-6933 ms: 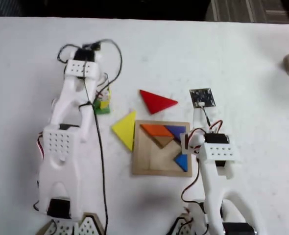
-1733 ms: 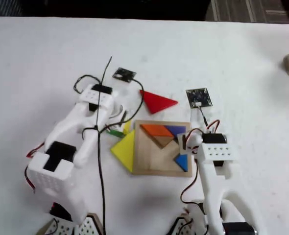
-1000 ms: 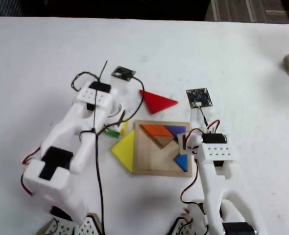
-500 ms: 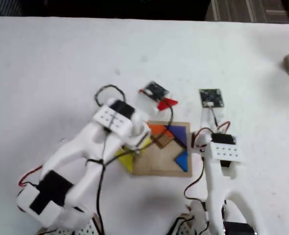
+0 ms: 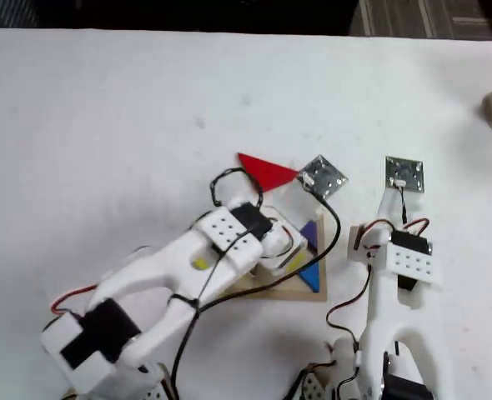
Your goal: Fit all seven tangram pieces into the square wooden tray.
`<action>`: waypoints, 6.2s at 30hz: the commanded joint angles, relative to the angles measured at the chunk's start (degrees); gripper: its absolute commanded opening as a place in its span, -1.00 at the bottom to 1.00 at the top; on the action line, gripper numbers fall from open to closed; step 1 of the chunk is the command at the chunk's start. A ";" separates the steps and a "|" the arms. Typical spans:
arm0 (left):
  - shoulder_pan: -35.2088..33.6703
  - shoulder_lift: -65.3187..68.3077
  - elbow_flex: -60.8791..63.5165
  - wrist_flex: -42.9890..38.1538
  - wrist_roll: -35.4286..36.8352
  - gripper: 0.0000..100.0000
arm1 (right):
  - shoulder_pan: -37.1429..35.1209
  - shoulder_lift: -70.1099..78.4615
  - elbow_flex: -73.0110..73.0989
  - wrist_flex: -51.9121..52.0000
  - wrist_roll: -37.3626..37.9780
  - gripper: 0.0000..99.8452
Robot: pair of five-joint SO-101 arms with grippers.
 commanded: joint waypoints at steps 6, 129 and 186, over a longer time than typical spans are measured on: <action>3.12 3.82 -0.97 -5.80 0.79 -0.63 | 0.57 -0.22 -2.29 -0.92 0.53 -0.96; -19.30 25.63 -26.99 -10.29 22.33 -0.25 | -9.71 -10.33 3.60 2.95 0.70 -0.96; -13.67 59.56 -85.45 49.76 12.92 -0.95 | -11.12 -10.42 5.19 1.89 5.01 -0.96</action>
